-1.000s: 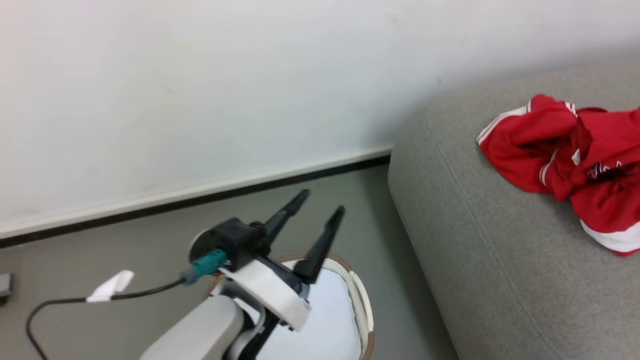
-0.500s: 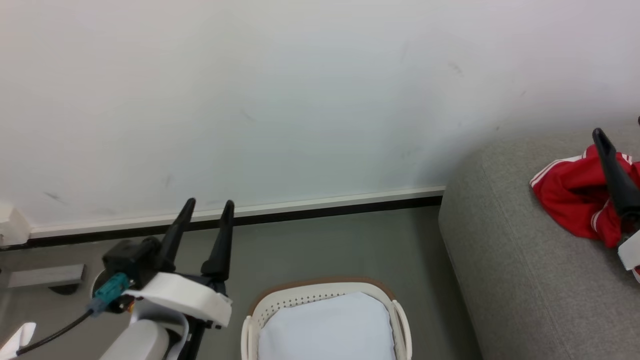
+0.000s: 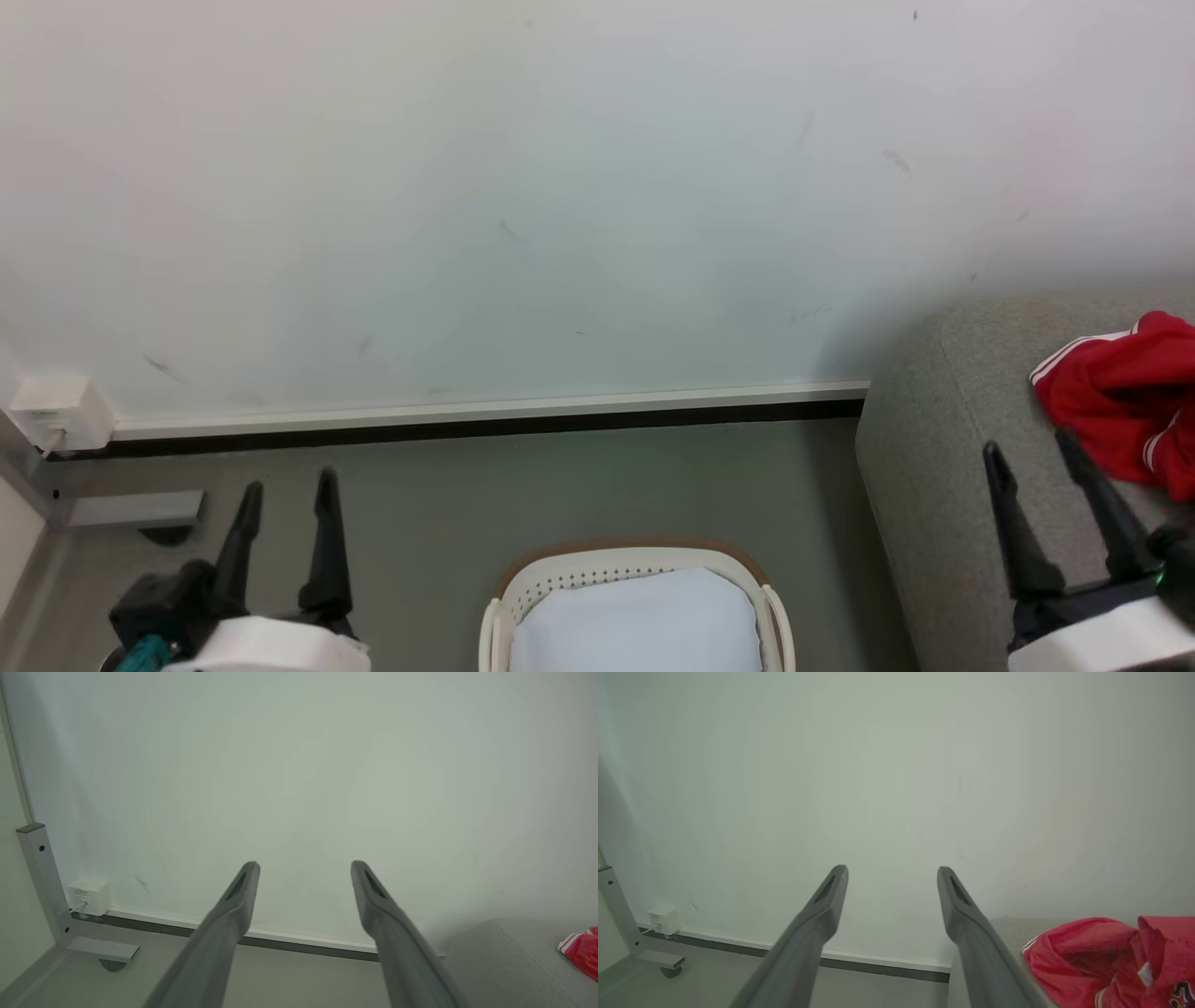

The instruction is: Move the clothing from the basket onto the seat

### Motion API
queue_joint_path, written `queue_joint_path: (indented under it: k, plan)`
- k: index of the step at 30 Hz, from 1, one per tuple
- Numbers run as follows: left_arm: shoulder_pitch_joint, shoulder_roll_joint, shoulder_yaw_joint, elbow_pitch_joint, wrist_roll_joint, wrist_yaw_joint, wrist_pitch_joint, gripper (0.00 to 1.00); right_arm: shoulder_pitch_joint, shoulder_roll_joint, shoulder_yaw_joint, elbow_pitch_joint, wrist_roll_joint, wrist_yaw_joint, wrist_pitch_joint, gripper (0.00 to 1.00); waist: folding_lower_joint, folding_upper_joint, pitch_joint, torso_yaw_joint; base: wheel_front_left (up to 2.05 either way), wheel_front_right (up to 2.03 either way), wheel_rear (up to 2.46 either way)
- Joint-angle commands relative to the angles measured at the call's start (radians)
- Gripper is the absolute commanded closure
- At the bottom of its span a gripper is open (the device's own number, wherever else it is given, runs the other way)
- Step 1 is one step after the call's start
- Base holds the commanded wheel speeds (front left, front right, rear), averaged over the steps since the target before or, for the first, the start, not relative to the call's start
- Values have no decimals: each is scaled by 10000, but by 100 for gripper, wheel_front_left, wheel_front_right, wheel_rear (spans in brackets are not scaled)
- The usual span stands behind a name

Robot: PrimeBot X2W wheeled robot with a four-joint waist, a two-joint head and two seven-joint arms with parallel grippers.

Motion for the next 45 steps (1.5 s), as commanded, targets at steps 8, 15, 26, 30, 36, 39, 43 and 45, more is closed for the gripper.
queue_joint_path:
  k: [8, 15, 26, 30, 36, 39, 43, 45]
  plan:
    - [832, -740, 841, 494, 939, -825, -3, 0, 838, 732, 475, 869, -149, -23, -876, 0, 1, 0, -24, -79, 0, 0, 0]
    - [927, -1359, 1455, 1356, 1384, -1645, -3, 0, 450, 1320, 605, 1188, -276, -23, -922, 0, 1, 0, -33, -184, 0, 0, 0]
    - [754, -1920, 2156, 1919, 2246, -2389, -3, 0, 476, 1497, 440, 1369, -478, -23, -919, 0, 1, 0, -44, -7, 0, 0, 0]
    - [697, -2039, 2336, 1970, 2400, -2544, -3, 0, 508, 1589, 463, 1382, -493, -23, -920, 0, 1, 0, -27, -7, 0, 0, 0]
    - [612, -2143, 2495, 2042, 2644, -2727, -3, 0, 446, 1632, 542, 1417, -458, -23, -920, 0, 1, 0, -20, -24, 0, 0, 0]
    - [607, -2172, 2574, 2073, 2745, -2762, -3, 0, 418, 1638, 551, 1420, -415, -23, -920, 0, 1, 0, -21, -37, 0, 0, 0]
    - [598, -2201, 2628, 2161, 2793, -2836, -3, 0, 425, 1644, 587, 1436, -374, -23, -921, 0, 1, 0, -24, -46, 0, 0, 0]
    - [656, -2222, 2578, 2165, 2633, -2854, 2, 100, 426, 1628, 582, 1414, -414, 0, -889, 100, 1, 0, -24, -45, 0, 0, 0]
